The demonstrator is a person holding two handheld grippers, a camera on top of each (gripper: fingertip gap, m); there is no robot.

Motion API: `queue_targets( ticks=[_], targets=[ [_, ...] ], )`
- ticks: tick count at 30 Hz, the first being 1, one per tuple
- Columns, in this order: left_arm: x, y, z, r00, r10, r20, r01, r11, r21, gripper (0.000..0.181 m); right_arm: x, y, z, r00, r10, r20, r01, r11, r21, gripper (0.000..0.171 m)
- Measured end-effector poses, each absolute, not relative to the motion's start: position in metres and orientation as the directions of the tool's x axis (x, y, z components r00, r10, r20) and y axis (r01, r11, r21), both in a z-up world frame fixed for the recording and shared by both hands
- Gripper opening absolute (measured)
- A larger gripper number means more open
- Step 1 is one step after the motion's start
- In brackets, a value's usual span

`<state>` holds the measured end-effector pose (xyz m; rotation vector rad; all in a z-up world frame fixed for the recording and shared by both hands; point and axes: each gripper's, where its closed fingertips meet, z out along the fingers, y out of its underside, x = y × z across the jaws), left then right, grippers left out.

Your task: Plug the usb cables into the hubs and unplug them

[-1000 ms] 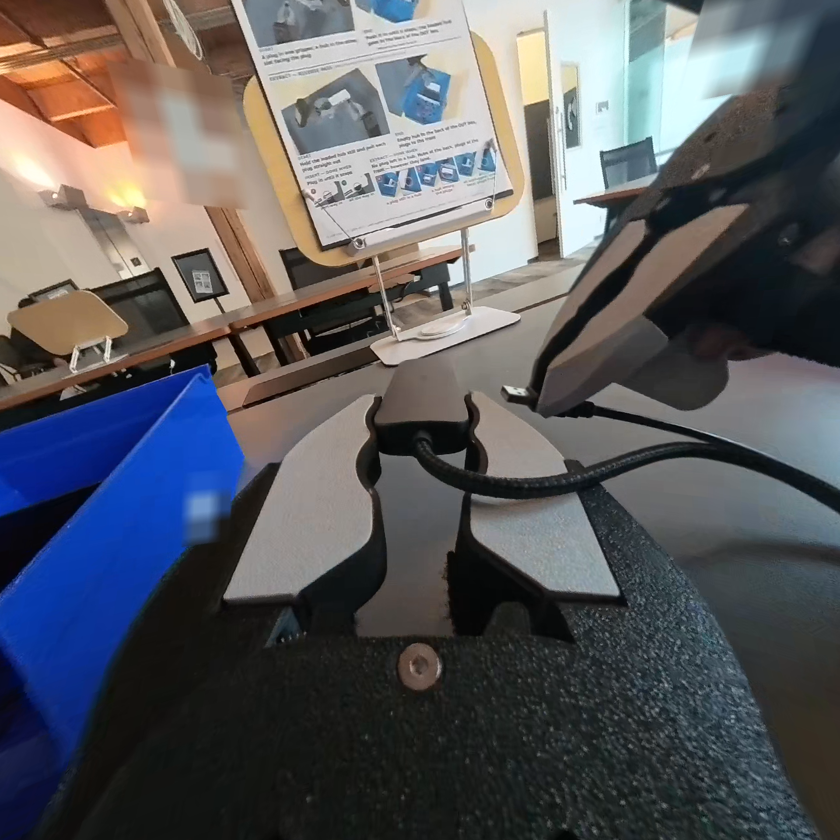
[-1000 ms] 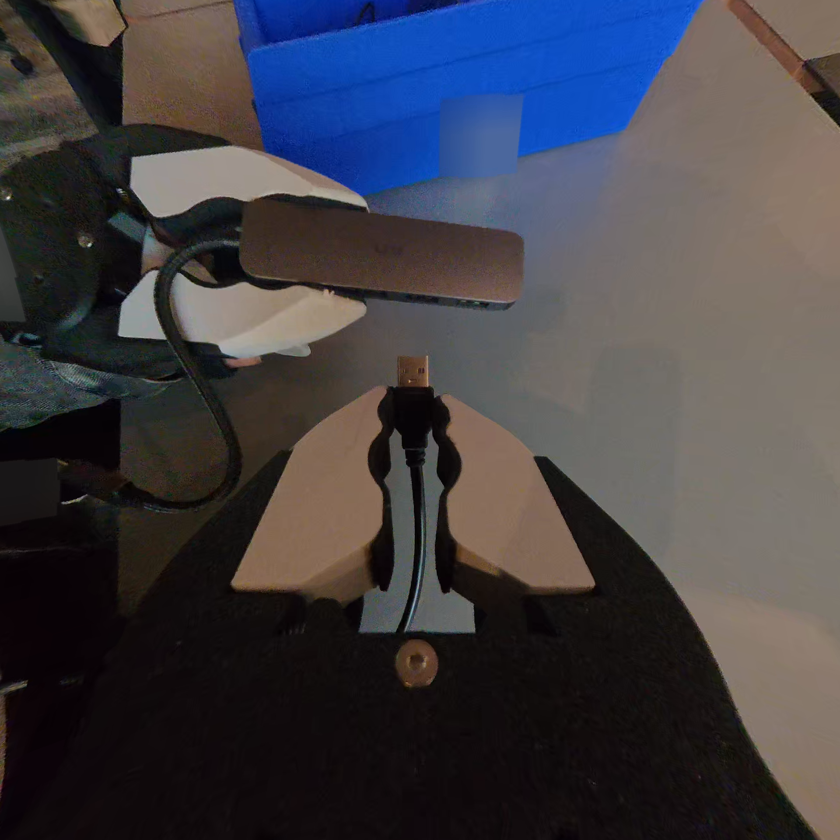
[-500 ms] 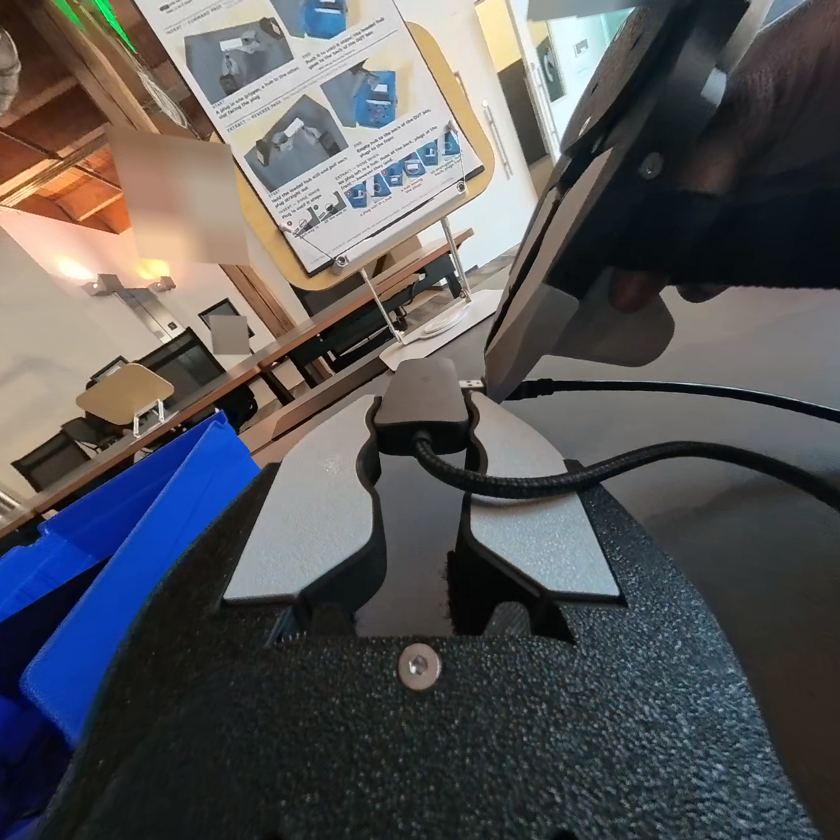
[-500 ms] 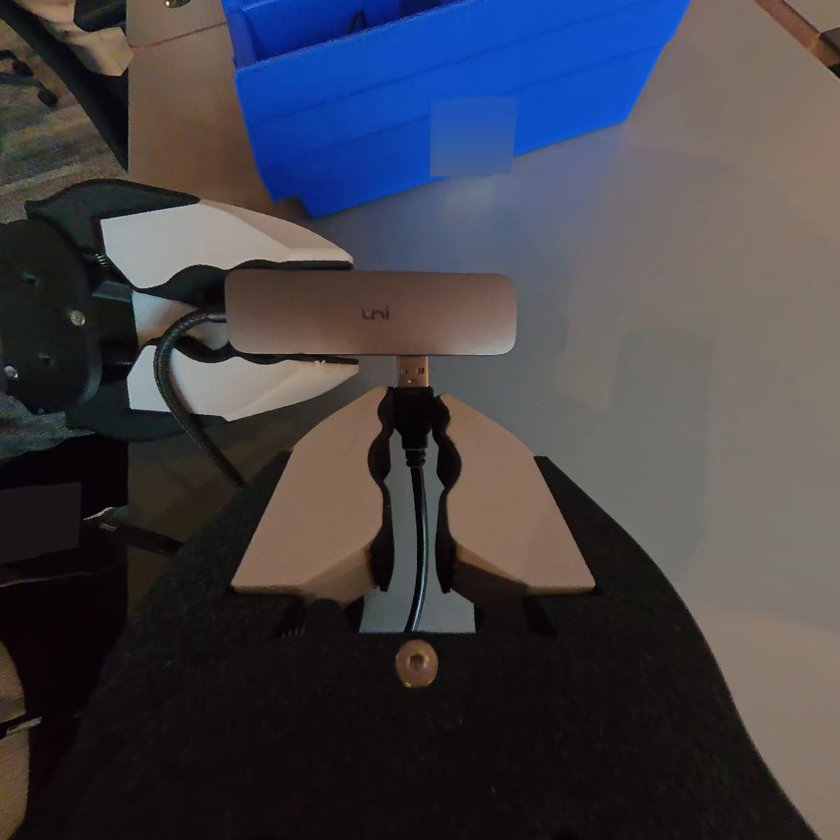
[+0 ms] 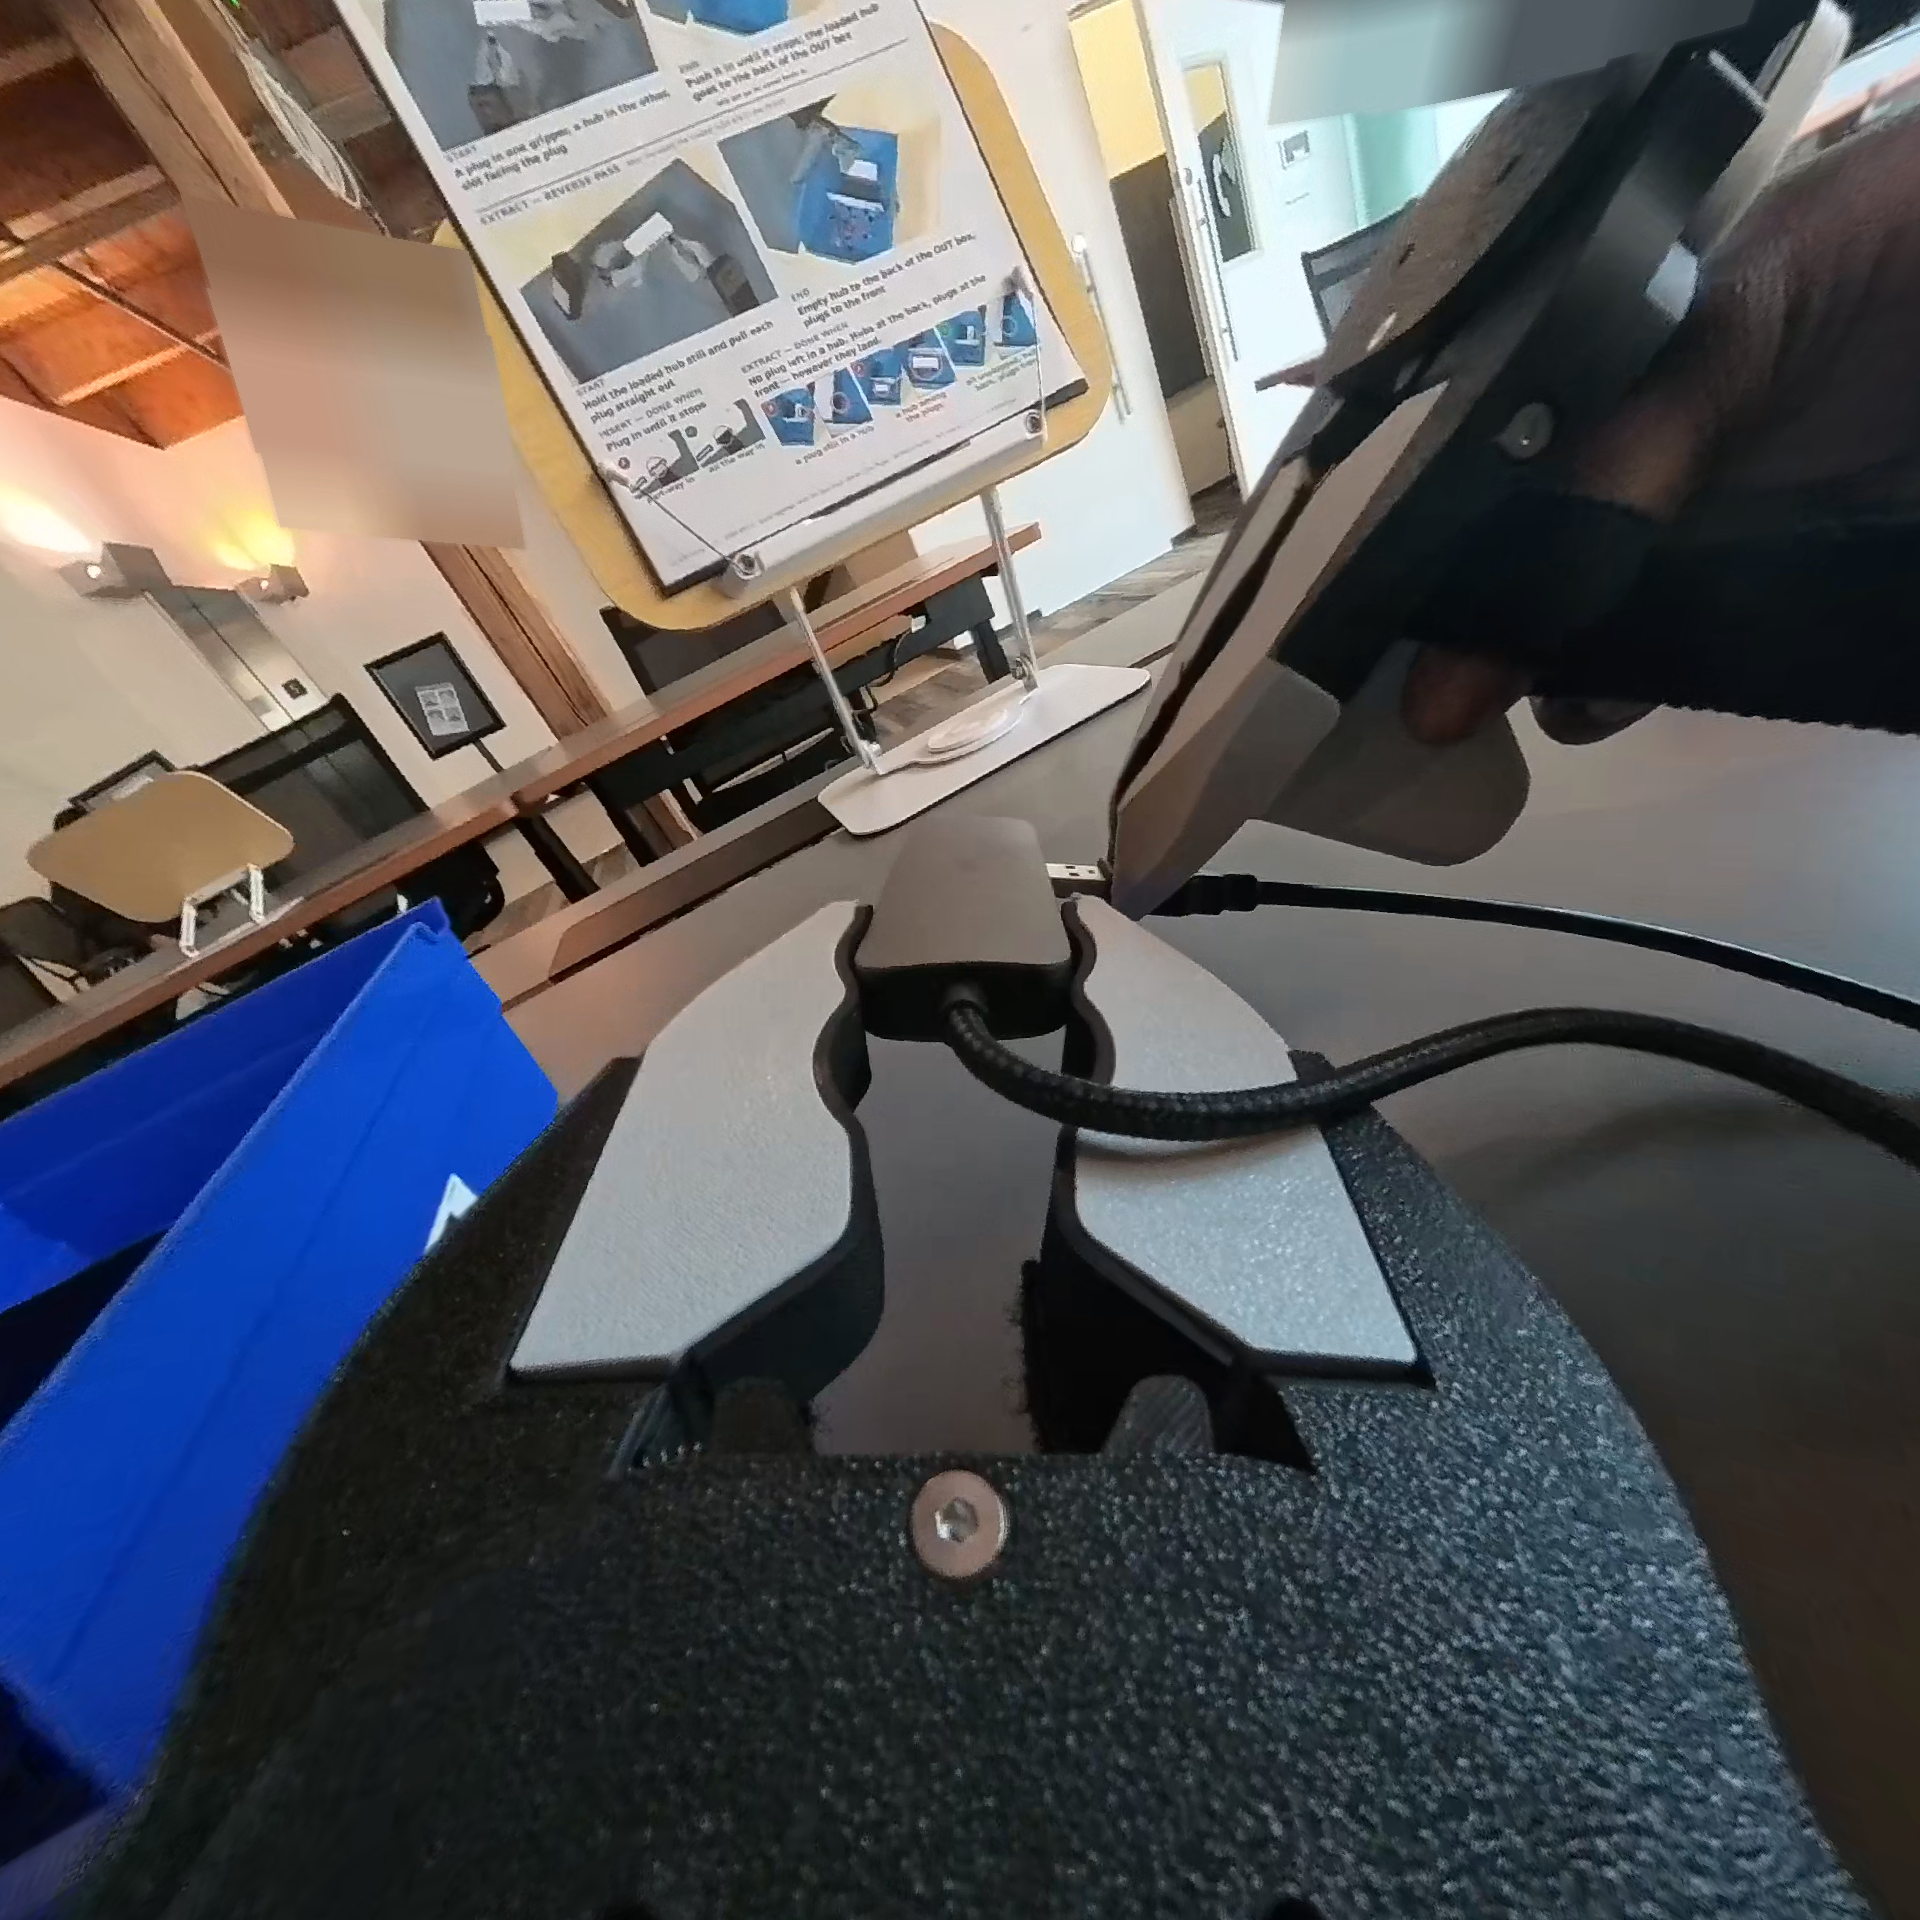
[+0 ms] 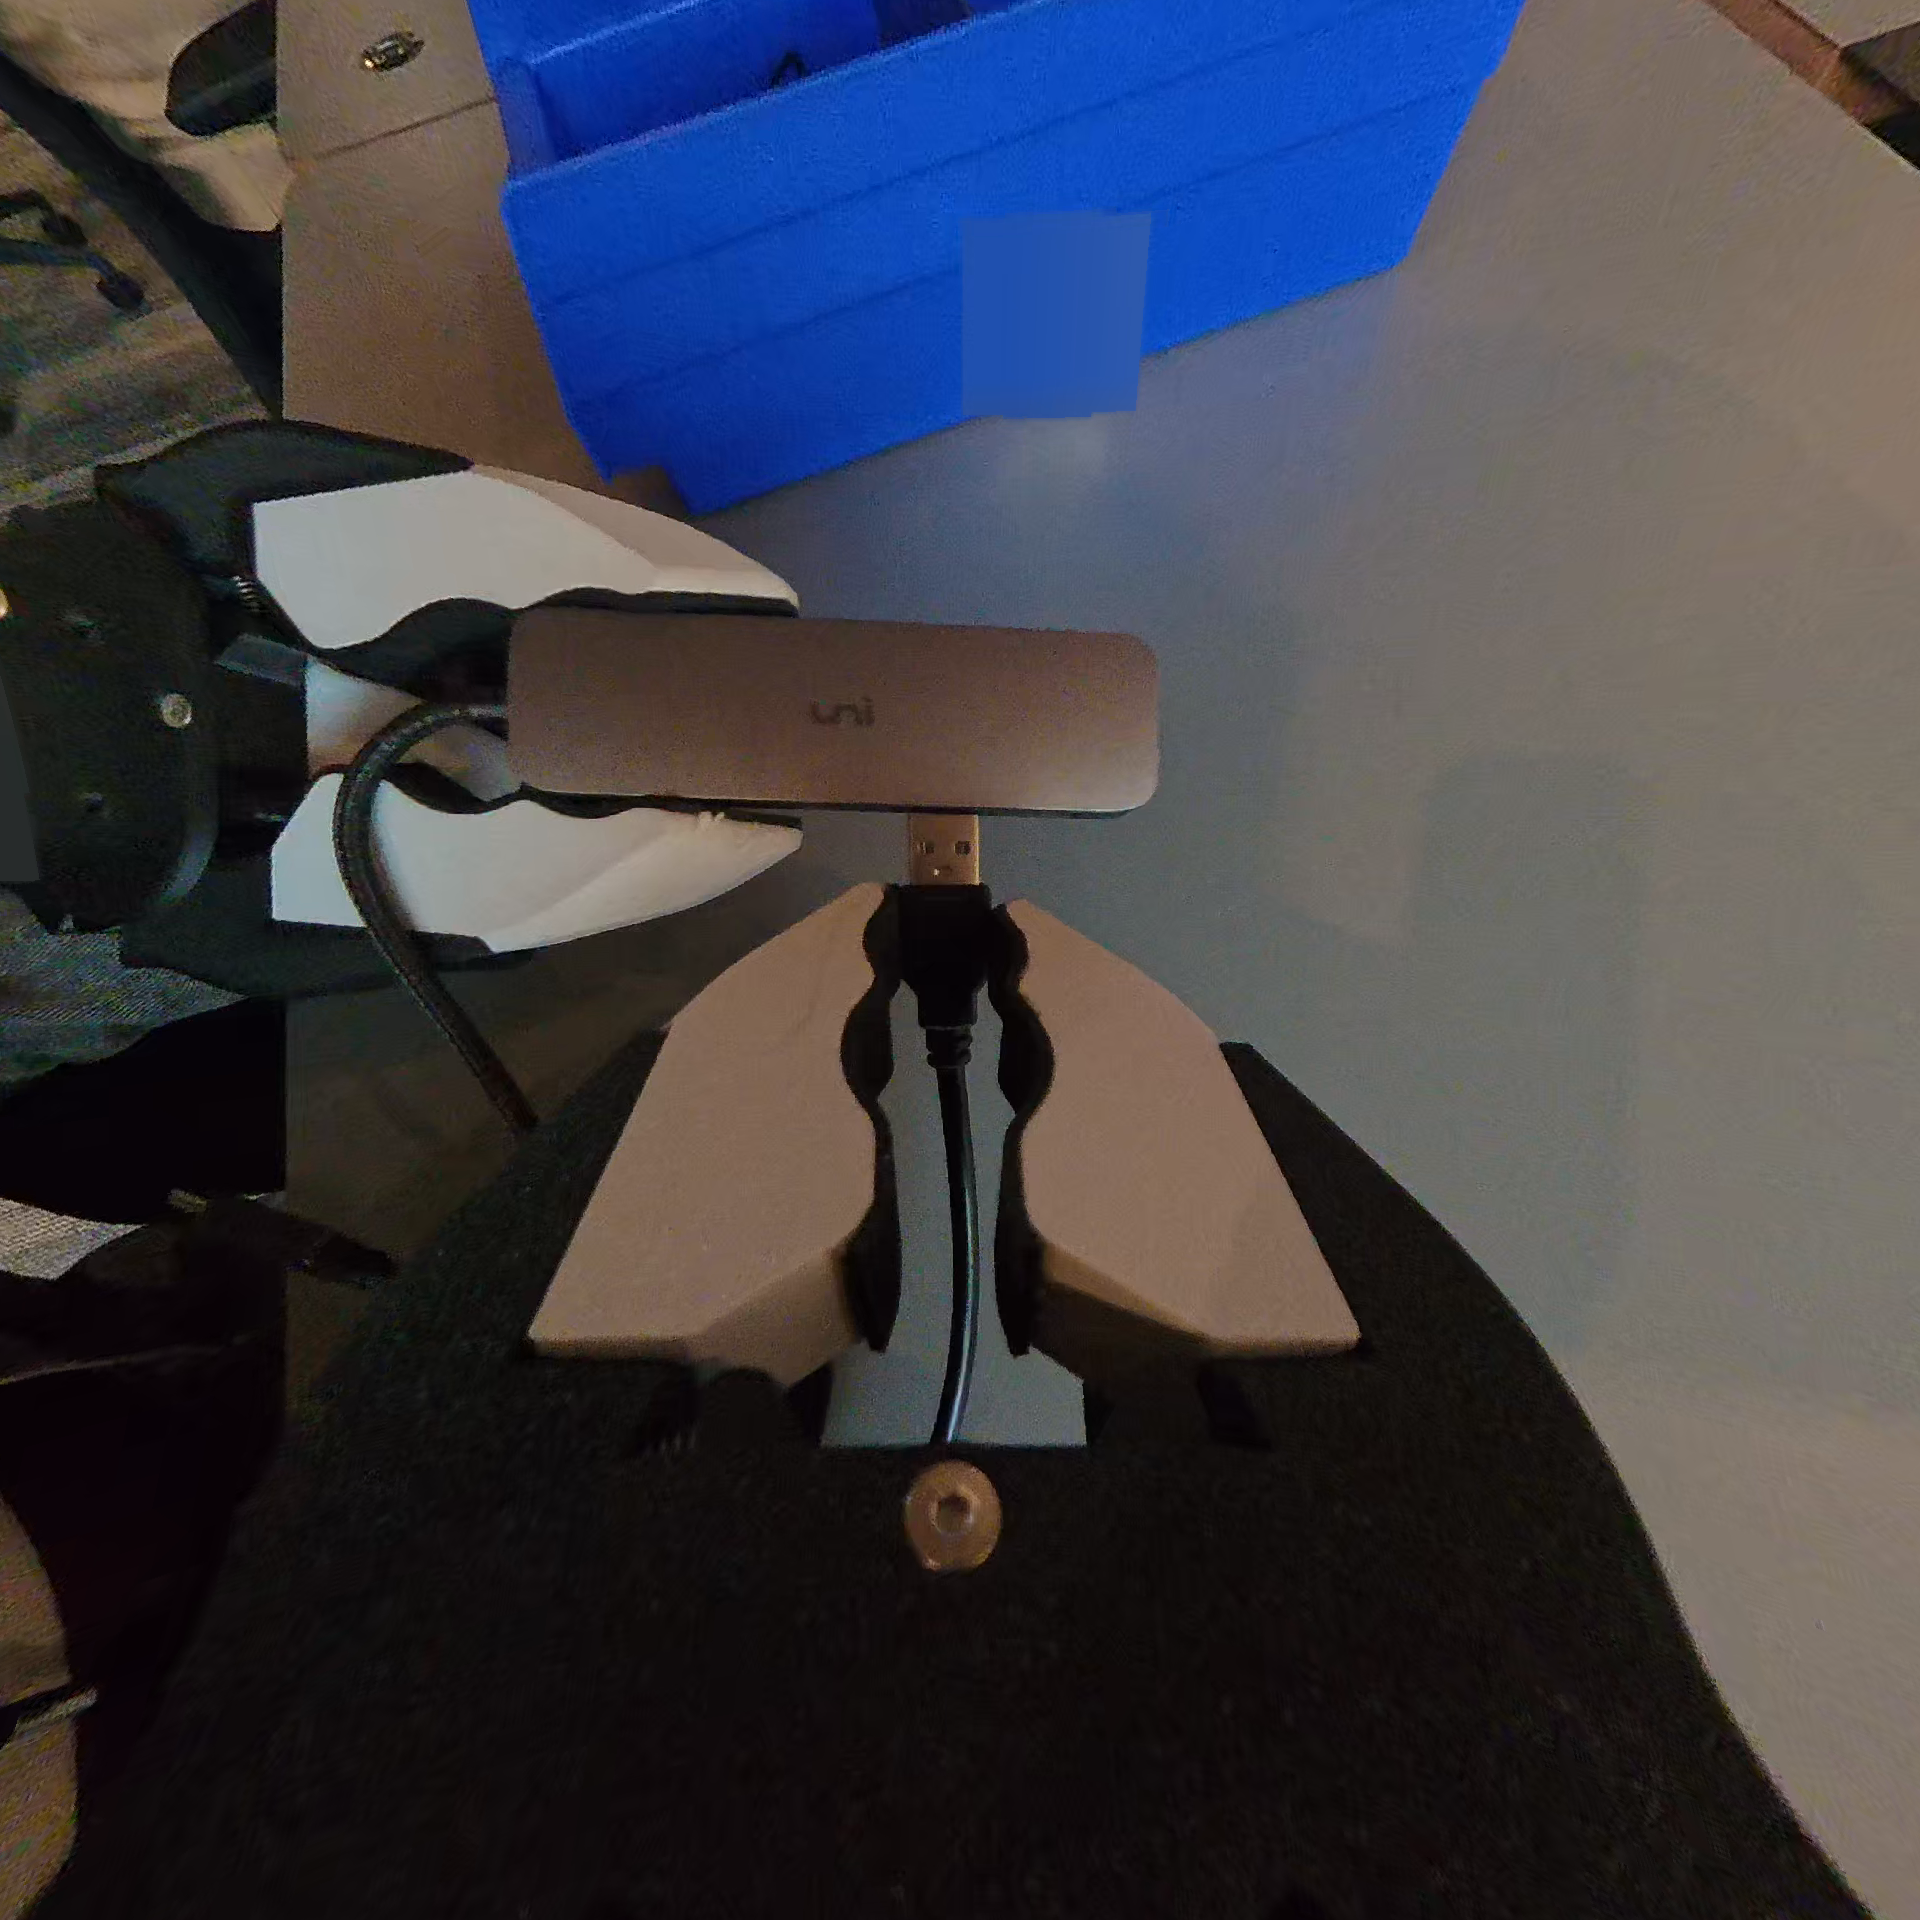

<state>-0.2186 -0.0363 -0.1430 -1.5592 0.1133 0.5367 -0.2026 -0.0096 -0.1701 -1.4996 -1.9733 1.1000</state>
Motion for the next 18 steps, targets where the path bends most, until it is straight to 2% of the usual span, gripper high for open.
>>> queue_targets(
  ticks=[18],
  targets=[
    [-0.2227,-0.0362,-0.1448,0.876,0.266,-0.402,-0.392,-0.091,-0.915,0.034,-0.2066,-0.0103,-0.1728,-0.275,0.950,-0.149,0.609,0.052,-0.791,0.015]
  ],
)
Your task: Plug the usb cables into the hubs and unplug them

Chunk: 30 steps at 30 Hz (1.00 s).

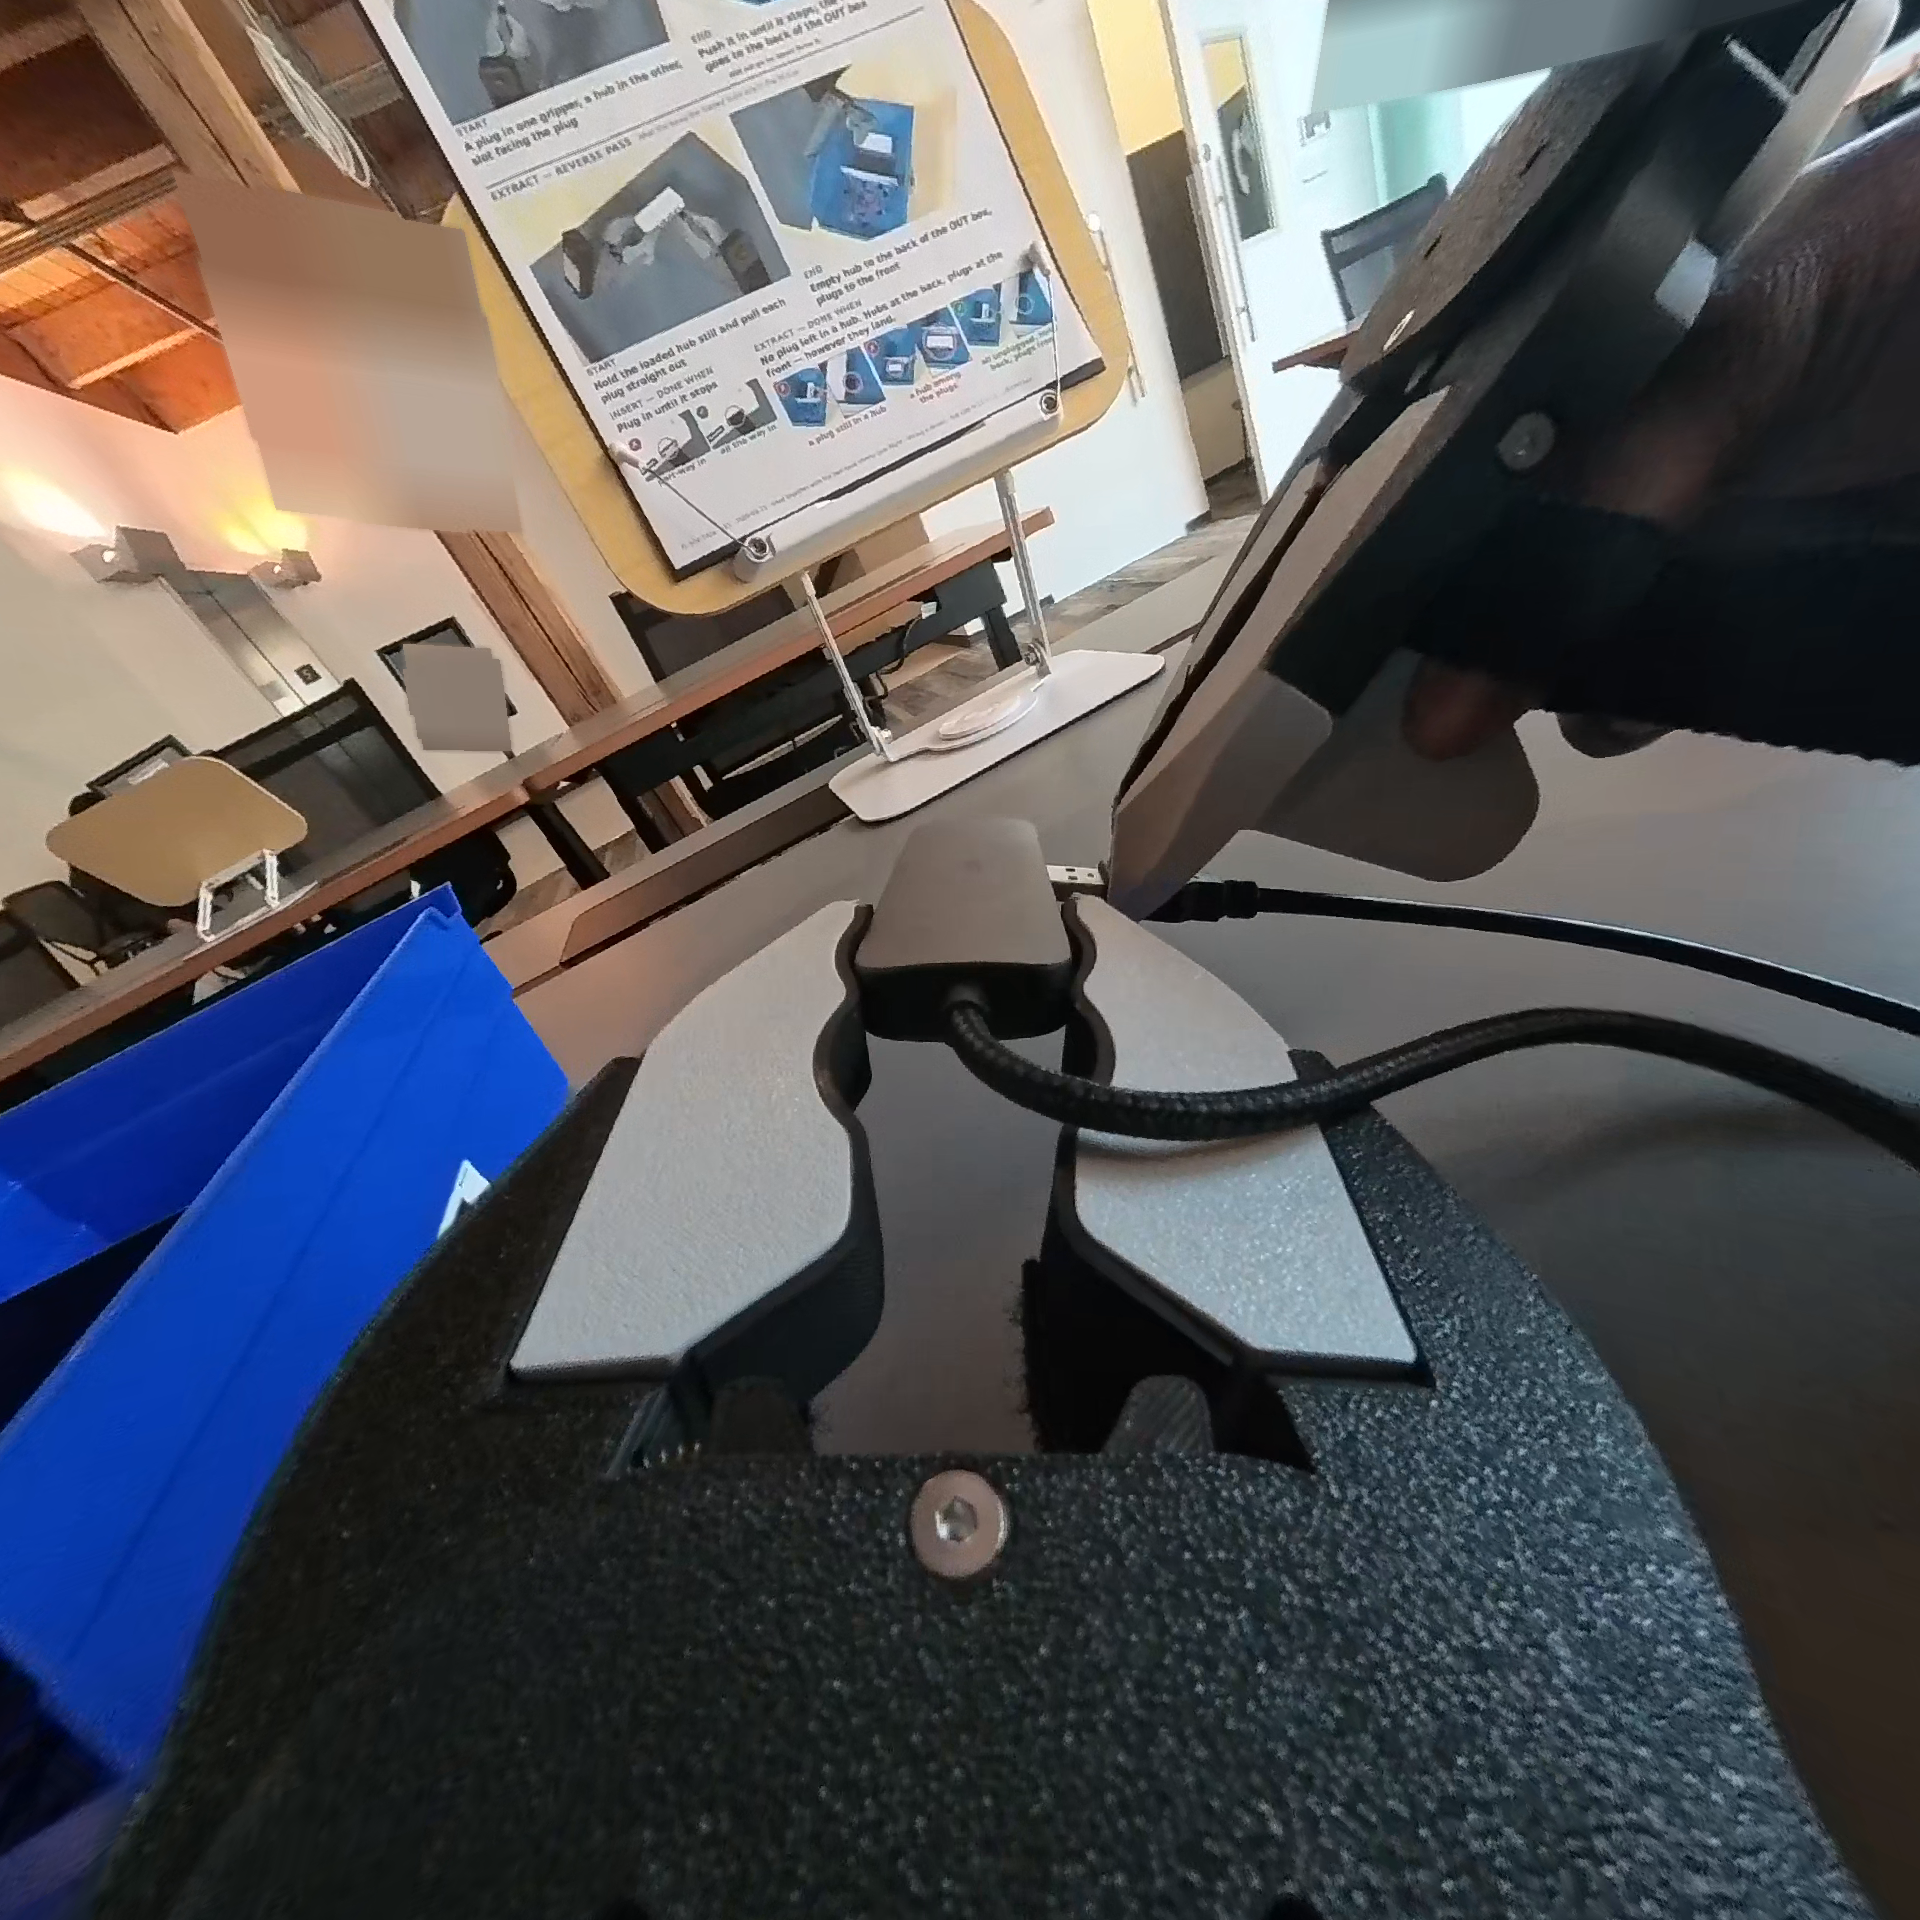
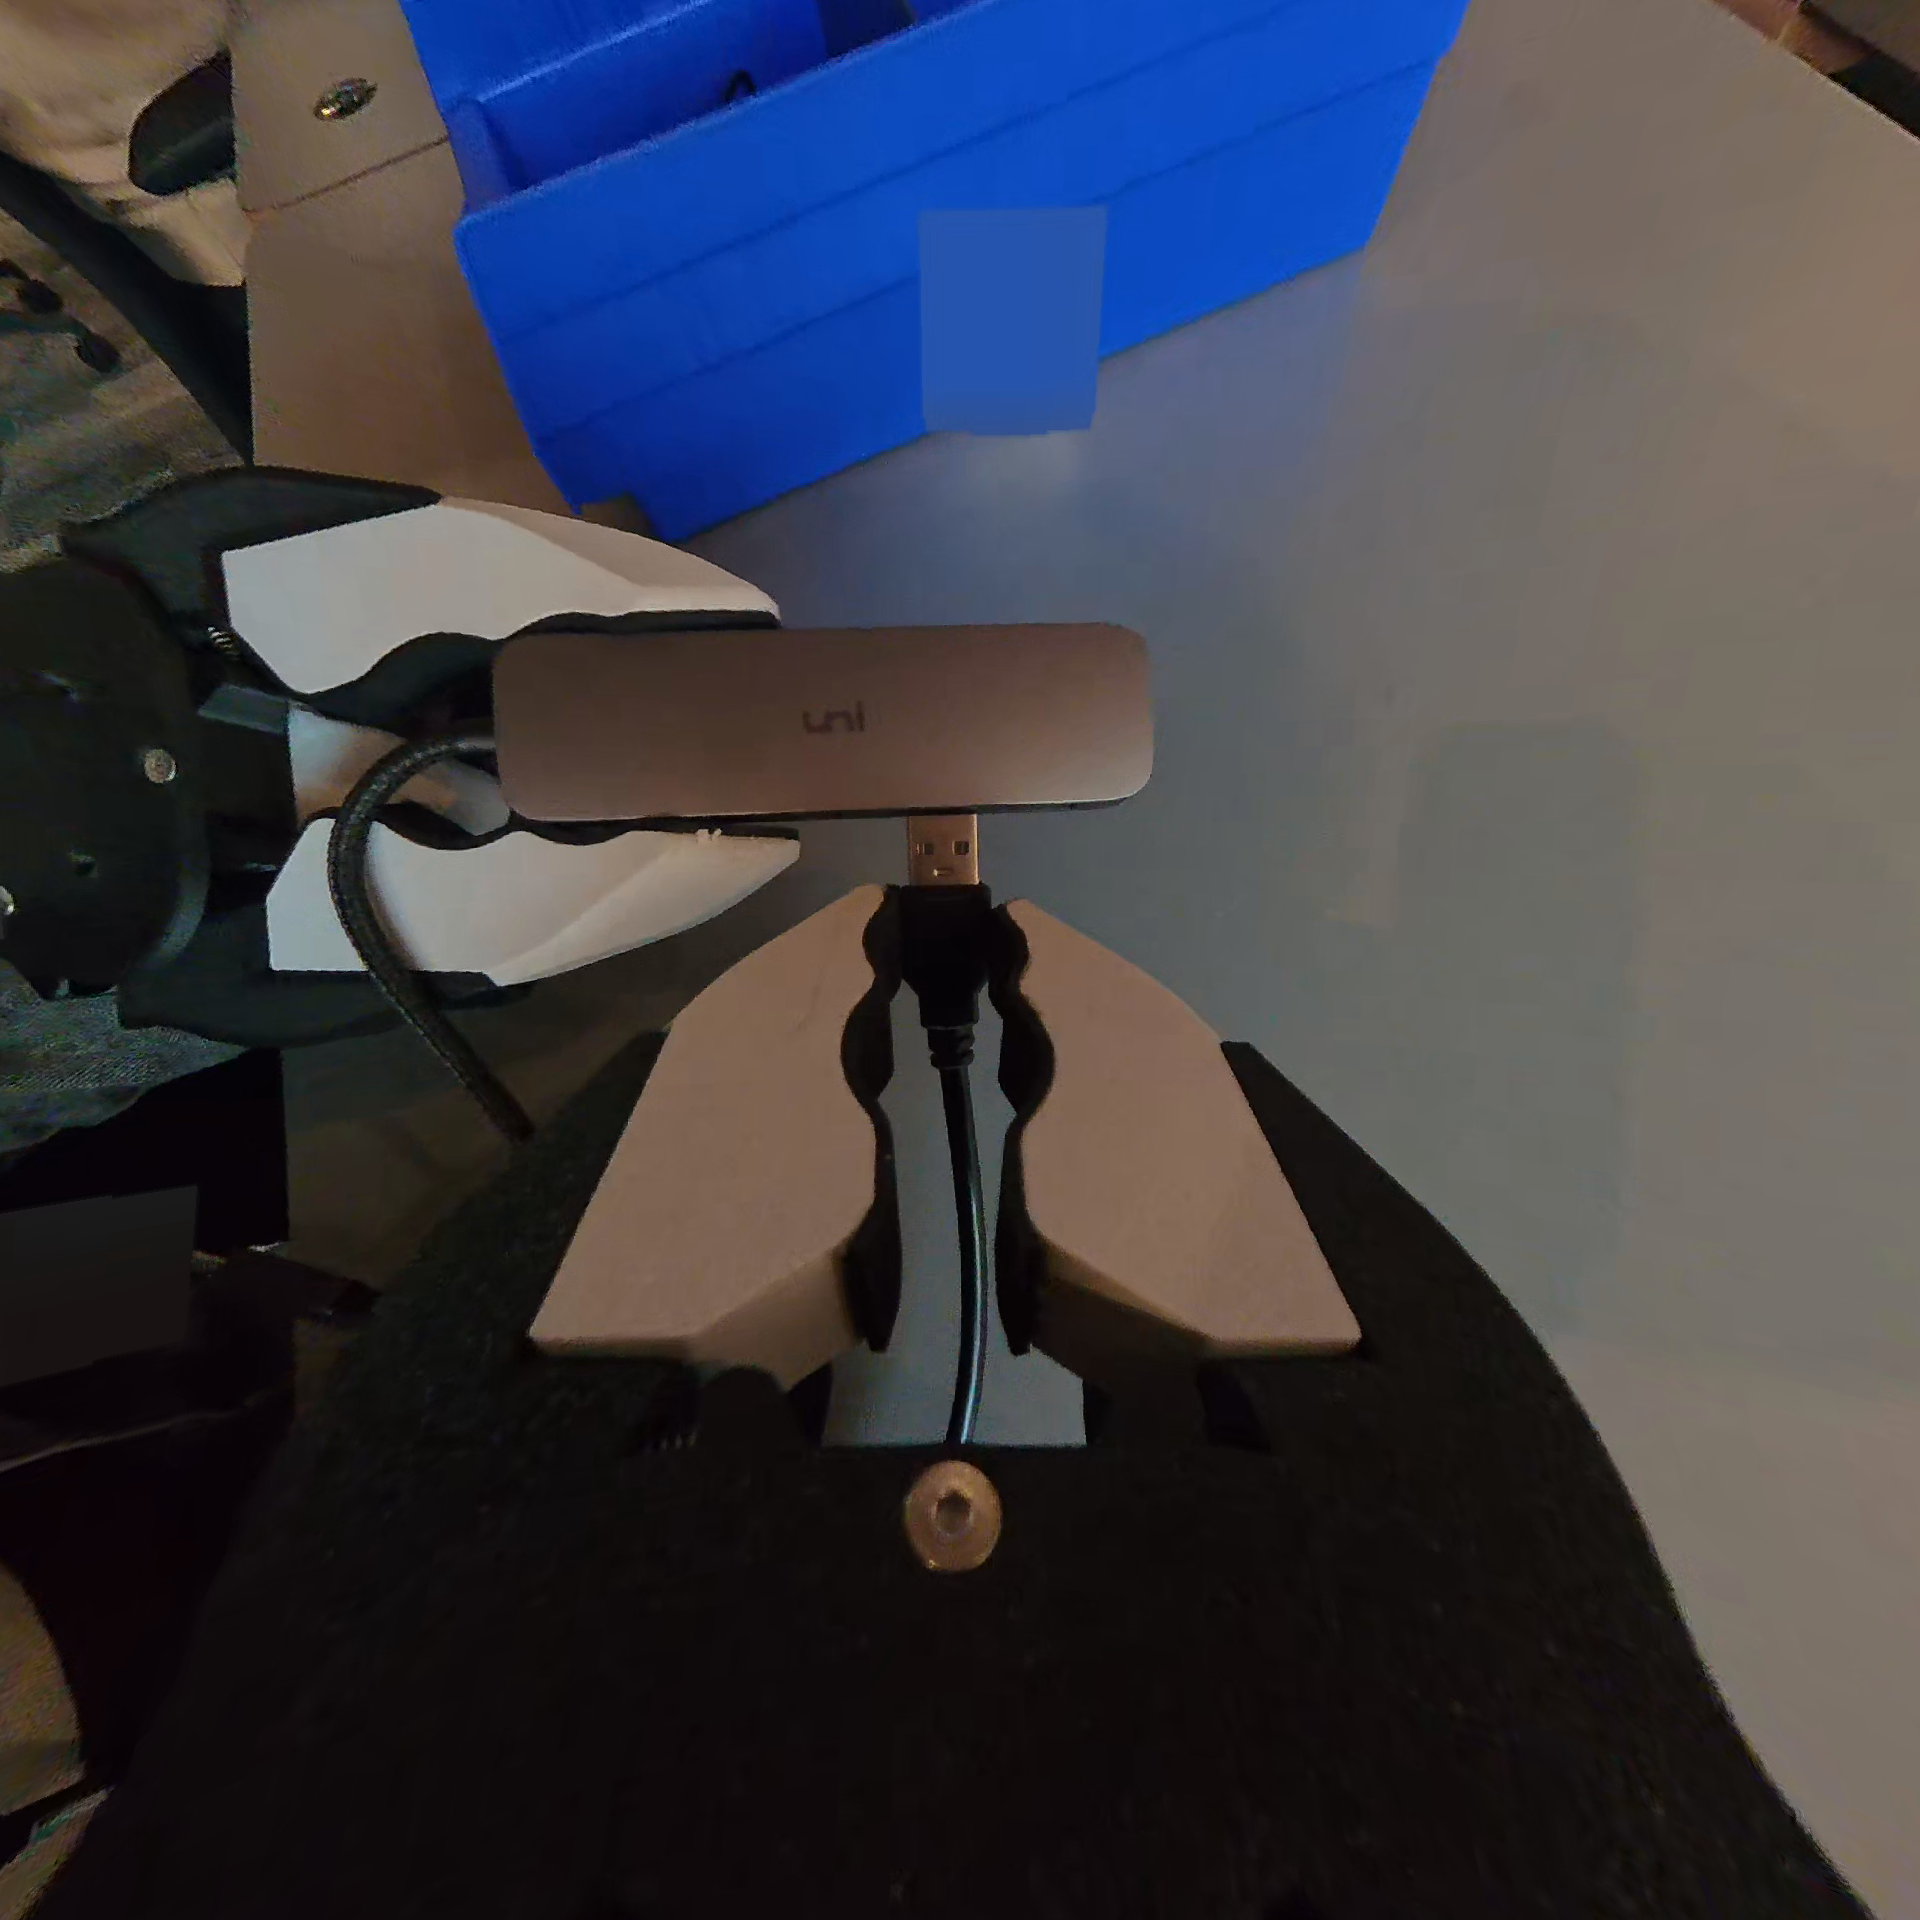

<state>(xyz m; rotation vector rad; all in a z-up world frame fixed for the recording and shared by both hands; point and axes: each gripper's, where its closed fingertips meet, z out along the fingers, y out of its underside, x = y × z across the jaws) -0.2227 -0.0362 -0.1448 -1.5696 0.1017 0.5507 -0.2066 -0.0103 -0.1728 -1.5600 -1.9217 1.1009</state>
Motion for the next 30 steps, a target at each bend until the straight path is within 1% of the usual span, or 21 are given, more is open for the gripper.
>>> queue_targets(
  ticks=[6,9,12,17,25,28,30],
  targets=[
    [-0.221,-0.036,-0.146,0.865,0.263,-0.427,-0.414,-0.106,-0.904,0.034,-0.205,-0.011,-0.172,-0.288,0.943,-0.170,0.617,0.047,-0.786,0.015],
    [-0.224,-0.037,-0.143,0.907,0.257,-0.334,-0.328,-0.064,-0.942,0.034,-0.204,-0.015,-0.168,-0.305,0.932,-0.198,0.615,0.034,-0.788,0.015],
    [-0.227,-0.039,-0.138,0.939,0.243,-0.242,-0.246,-0.014,-0.969,0.034,-0.204,-0.014,-0.167,-0.302,0.936,-0.180,0.611,0.045,-0.790,0.015],
    [-0.226,-0.039,-0.138,0.941,0.238,-0.240,-0.245,-0.009,-0.970,0.034,-0.205,-0.015,-0.162,-0.309,0.934,-0.180,0.604,0.046,-0.796,0.015],
    [-0.221,-0.037,-0.142,0.890,0.254,-0.379,-0.375,-0.065,-0.925,0.034,-0.203,-0.014,-0.166,-0.302,0.936,-0.182,0.615,0.045,-0.787,0.015],
    [-0.217,-0.036,-0.144,0.821,0.257,-0.509,-0.498,-0.112,-0.860,0.034,-0.202,-0.013,-0.169,-0.305,0.935,-0.179,0.615,0.050,-0.787,0.015],
    [-0.213,-0.035,-0.144,0.799,0.250,-0.546,-0.534,-0.120,-0.837,0.034,-0.201,-0.013,-0.169,-0.311,0.933,-0.178,0.603,0.050,-0.796,0.015]
  ],
)
